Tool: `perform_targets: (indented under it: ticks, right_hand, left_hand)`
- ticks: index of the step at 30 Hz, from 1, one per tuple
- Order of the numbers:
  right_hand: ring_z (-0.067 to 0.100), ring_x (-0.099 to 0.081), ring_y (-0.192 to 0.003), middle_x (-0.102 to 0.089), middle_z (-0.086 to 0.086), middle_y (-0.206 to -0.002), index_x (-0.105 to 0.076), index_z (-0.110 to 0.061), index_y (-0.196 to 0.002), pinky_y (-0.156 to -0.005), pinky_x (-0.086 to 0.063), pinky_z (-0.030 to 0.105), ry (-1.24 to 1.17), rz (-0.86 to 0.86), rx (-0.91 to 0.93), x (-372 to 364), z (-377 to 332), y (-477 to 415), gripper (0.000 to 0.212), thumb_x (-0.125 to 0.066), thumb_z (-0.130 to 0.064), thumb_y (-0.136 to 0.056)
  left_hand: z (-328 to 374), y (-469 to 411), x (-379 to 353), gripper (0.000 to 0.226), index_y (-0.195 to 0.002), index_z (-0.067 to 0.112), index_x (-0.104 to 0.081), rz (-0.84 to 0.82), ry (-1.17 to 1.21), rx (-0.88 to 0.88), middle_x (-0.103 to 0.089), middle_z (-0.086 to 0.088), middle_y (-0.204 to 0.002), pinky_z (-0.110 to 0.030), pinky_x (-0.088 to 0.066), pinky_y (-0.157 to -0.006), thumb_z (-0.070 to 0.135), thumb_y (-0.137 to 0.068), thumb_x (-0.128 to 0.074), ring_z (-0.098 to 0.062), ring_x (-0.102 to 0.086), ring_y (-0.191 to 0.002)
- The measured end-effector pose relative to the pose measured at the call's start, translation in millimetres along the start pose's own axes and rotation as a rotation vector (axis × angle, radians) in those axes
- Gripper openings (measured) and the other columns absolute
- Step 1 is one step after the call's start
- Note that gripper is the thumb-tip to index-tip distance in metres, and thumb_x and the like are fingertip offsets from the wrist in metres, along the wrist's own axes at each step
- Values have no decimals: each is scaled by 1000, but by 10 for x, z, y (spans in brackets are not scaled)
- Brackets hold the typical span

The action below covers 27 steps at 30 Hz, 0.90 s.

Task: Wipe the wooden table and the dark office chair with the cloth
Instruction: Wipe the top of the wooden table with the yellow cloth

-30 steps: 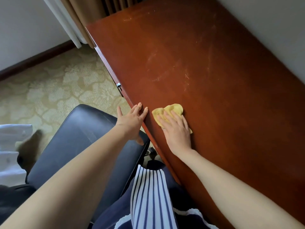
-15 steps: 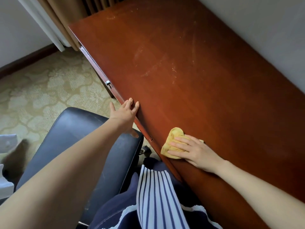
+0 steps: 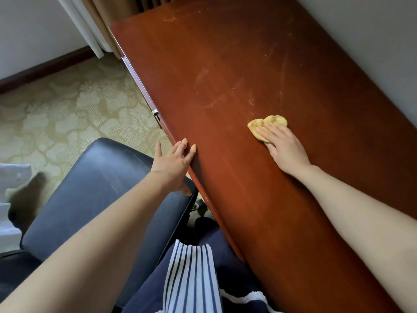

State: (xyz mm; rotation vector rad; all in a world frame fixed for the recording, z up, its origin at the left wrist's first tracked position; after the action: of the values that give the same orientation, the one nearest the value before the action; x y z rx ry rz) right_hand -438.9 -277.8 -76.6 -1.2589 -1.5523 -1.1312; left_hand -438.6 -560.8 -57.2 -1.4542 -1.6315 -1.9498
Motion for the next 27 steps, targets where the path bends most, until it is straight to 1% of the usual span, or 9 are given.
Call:
perform_targets:
  ticks: [5, 7, 8, 13, 17, 20, 22, 25, 27]
  right_hand:
    - [21, -17, -144, -32, -1, -154, -38, -28, -146, -117, -16, 43, -64, 129, -340, -63, -226, -510, 44, -38, -19, -103]
    - [20, -15, -144, -31, -3, -154, -37, -30, -146, -118, -12, 44, -75, 150, -397, -120, -396, -546, 44, -38, -21, -103]
    - [20, -15, -145, -31, -4, -154, -36, -31, -146, -118, -11, 44, -69, 147, -379, -156, -491, -539, 45, -39, -23, -102]
    - [20, -16, -145, -30, -5, -155, -33, -34, -147, -118, -11, 44, 19, 92, -121, -350, -943, -325, 46, -39, -24, -102]
    - [20, -23, -143, -36, -6, -152, -41, -35, -143, -117, -10, 42, -29, 58, 59, -438, -1190, 29, 44, -42, -22, -101]
    - [23, -38, -137, -48, -4, -143, -55, -31, -134, -115, -21, 45, -85, 54, 248, -439, -1261, 401, 42, -54, -16, -94]
    - [25, -48, -129, -56, -3, -136, -63, -29, -126, -110, -32, 48, -88, 53, 395, -439, -1230, 639, 39, -61, -14, -89]
    - [22, -53, -124, -62, -5, -128, -69, -29, -117, -106, -36, 47, -39, 66, 601, -446, -1049, 930, 33, -50, -17, -93]
    - [21, -55, -123, -63, -5, -126, -69, -29, -116, -105, -39, 45, 17, 67, 719, -449, -882, 1077, 36, -44, -15, -94]
  left_hand:
    - [0, -2, 43, 124, -150, 18, 13, -7, 1, 14, 7, -9, -158, -59, 1, -112, 64, -69, -69, -20, 2, -146]
    - [-2, -2, 41, 121, -150, 19, 12, -9, 10, 20, 7, -9, -158, -59, 0, -112, 60, -71, -70, -20, 2, -146]
    - [-1, -5, 27, 120, -150, 19, 12, -8, 19, 26, 7, -9, -158, -59, 0, -112, 57, -72, -70, -19, 1, -146]
    - [-20, -34, -43, 96, -151, 22, 8, 66, 88, 51, 6, -6, -158, -59, -1, -112, 40, -87, -61, -15, 0, -146]
    - [-45, -18, -80, 69, -151, 26, -6, 160, 214, 78, -5, 0, -158, -56, 0, -113, 26, -95, -45, -13, -12, -145]
    - [-60, -15, -66, 59, -150, 26, -20, 195, 418, 135, -12, 1, -157, -53, -1, -115, 19, -95, -42, -16, -31, -138]
    - [-29, -36, 8, 55, -147, 23, -30, 250, 467, 165, -23, -2, -153, -50, -7, -115, 21, -94, -46, -21, -40, -131]
    - [129, -138, 162, 55, -141, 21, -38, 358, 434, 132, -33, -4, -146, -44, -16, -112, 27, -89, -54, -25, -32, -132]
    - [293, -219, 232, 62, -143, 24, -34, 347, 431, 70, -24, -5, -152, -45, -14, -114, 32, -86, -59, -26, -22, -139]
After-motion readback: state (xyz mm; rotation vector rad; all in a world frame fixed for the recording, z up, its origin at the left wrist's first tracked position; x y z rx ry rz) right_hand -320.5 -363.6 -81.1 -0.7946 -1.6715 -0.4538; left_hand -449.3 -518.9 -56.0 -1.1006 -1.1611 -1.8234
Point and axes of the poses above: each hand's wrist, its own y-axis away from the middle knuckle, its own x-axis out of the back of the hand, z = x × y, the point moved 4 cm from there along -y, towards the middle knuckle
